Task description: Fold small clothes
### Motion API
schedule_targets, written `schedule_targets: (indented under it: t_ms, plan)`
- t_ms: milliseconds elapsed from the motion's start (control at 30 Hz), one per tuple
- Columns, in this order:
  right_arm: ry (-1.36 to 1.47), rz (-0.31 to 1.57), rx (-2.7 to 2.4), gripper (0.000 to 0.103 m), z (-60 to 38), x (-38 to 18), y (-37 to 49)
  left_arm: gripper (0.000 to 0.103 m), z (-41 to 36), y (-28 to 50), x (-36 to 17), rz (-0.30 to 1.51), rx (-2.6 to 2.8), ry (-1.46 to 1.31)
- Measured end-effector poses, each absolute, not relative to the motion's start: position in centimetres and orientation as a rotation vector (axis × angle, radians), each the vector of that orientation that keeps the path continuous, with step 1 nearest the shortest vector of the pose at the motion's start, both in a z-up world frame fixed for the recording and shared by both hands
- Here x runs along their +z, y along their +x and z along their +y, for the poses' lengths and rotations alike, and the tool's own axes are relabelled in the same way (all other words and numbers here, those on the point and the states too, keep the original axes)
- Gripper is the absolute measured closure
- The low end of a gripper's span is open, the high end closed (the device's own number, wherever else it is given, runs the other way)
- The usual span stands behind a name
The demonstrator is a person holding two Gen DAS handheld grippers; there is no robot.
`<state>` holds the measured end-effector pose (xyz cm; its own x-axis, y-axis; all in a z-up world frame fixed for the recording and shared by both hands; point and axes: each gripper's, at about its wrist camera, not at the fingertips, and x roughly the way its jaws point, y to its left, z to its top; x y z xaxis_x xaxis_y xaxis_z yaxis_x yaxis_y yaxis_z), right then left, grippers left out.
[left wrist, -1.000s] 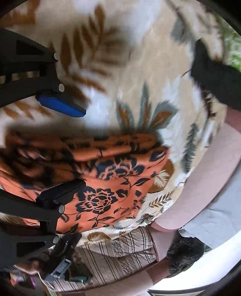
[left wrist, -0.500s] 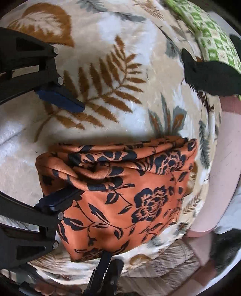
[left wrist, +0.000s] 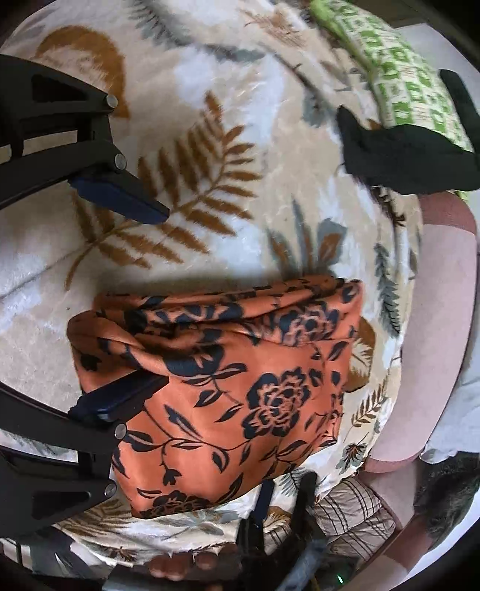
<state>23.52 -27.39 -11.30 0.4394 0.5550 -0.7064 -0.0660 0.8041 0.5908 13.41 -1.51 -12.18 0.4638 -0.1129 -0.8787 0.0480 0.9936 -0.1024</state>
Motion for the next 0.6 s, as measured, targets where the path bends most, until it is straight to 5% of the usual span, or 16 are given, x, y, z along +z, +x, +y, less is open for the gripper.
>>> schedule_targets:
  t_ms: [300, 467, 600]
  plan:
    - [0.564, 1.116, 0.425, 0.018, -26.8, -14.1, 26.4, 0.022, -1.7, 15.9, -11.6, 1.068, -0.078, -0.088]
    - [0.5, 1.005, 0.491, 0.018, -25.9, -10.5, 27.2, 0.022, -2.2, 18.8, -11.4, 1.031, -0.051, -0.083]
    - [0.567, 1.122, 0.371, 0.017, -26.6, -15.0, 31.2, 0.018, -2.1, 22.0, -13.9, 1.1, 0.002, -0.079]
